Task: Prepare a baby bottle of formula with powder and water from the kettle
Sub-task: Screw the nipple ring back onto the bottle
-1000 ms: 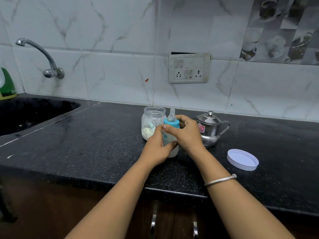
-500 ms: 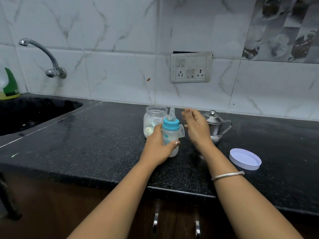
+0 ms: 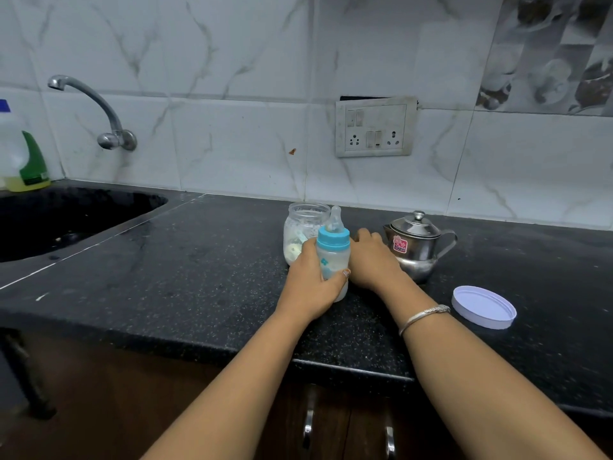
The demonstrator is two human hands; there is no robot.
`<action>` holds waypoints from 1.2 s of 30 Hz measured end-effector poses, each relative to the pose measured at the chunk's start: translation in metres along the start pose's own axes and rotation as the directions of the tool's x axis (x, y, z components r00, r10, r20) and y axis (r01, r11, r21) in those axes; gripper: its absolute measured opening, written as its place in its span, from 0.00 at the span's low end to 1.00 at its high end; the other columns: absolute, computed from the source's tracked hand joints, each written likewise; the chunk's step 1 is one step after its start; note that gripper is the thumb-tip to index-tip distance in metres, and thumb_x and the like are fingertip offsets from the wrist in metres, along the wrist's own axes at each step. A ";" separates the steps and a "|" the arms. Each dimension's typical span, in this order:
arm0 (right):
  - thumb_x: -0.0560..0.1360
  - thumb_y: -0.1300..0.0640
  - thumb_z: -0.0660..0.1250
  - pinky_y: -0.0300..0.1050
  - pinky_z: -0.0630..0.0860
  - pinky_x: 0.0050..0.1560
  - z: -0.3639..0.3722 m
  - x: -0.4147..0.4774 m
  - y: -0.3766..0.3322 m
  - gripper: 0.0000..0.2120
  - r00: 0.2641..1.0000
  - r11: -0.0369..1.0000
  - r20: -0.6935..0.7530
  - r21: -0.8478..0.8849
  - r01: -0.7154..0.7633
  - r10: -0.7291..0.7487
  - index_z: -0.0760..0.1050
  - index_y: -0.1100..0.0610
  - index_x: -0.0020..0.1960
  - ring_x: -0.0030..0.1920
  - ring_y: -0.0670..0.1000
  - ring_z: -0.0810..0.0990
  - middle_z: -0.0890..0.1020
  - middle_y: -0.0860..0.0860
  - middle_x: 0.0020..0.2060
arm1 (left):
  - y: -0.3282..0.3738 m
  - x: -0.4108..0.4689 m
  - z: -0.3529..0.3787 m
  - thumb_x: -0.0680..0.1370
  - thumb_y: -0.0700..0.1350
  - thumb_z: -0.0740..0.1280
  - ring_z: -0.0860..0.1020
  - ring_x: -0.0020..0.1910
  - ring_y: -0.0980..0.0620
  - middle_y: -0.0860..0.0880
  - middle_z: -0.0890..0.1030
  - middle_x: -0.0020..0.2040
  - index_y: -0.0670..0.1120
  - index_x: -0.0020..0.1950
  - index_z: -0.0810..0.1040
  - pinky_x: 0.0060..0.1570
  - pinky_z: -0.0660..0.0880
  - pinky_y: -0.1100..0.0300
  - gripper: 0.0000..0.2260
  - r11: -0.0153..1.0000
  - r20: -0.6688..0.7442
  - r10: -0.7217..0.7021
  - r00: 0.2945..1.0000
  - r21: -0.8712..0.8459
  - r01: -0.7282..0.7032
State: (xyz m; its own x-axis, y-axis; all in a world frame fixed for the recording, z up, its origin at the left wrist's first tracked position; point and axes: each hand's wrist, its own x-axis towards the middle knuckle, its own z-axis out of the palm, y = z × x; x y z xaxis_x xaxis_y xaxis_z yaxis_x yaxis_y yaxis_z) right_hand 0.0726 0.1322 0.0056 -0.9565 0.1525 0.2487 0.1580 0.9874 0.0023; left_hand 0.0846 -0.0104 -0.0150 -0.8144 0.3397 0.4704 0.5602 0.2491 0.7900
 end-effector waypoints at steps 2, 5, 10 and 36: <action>0.76 0.49 0.59 0.54 0.70 0.58 -0.007 -0.006 -0.001 0.21 1.000 1.000 -0.030 -0.018 0.005 -0.005 0.66 0.58 0.66 0.63 0.61 0.66 0.69 0.59 0.61 | 0.000 0.000 0.000 0.73 0.44 0.70 0.73 0.51 0.55 0.52 0.74 0.54 0.45 0.67 0.64 0.45 0.65 0.68 0.25 1.000 0.001 0.001 1.000 0.000 -0.001; 0.76 0.51 0.60 0.51 0.70 0.55 -0.016 -0.010 0.001 0.19 0.975 0.982 -0.220 0.191 0.000 0.043 0.66 0.59 0.64 0.60 0.61 0.72 0.74 0.61 0.58 | 0.000 0.000 -0.001 0.73 0.44 0.70 0.72 0.50 0.55 0.53 0.73 0.53 0.45 0.66 0.64 0.44 0.65 0.68 0.25 1.000 -0.006 0.010 1.000 0.012 -0.010; 0.79 0.51 0.61 0.43 0.72 0.47 -0.032 -0.019 -0.002 0.16 0.819 0.544 -0.434 0.818 0.184 0.375 0.70 0.59 0.63 0.49 0.51 0.76 0.78 0.49 0.48 | 0.002 -0.002 -0.002 0.73 0.44 0.69 0.72 0.51 0.56 0.54 0.73 0.54 0.47 0.68 0.62 0.49 0.66 0.64 0.26 1.000 0.019 0.017 1.000 0.002 -0.017; 0.71 0.48 0.69 0.44 0.77 0.45 -0.014 -0.029 -0.023 0.19 0.865 0.567 -0.484 0.753 0.333 0.135 0.69 0.48 0.59 0.42 0.47 0.81 0.82 0.45 0.42 | 0.001 -0.001 -0.002 0.73 0.45 0.70 0.77 0.48 0.60 0.53 0.78 0.54 0.50 0.67 0.62 0.40 0.71 0.72 0.26 0.996 0.065 0.002 0.998 -0.089 0.004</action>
State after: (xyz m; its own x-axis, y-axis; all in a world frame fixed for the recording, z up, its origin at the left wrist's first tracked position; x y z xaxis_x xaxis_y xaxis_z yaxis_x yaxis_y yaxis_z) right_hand 0.0997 0.1043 0.0121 -0.6869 0.2454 0.6841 -0.4133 0.6424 -0.6454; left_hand 0.0863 -0.0126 -0.0137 -0.8020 0.3980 0.4454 0.5413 0.1689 0.8237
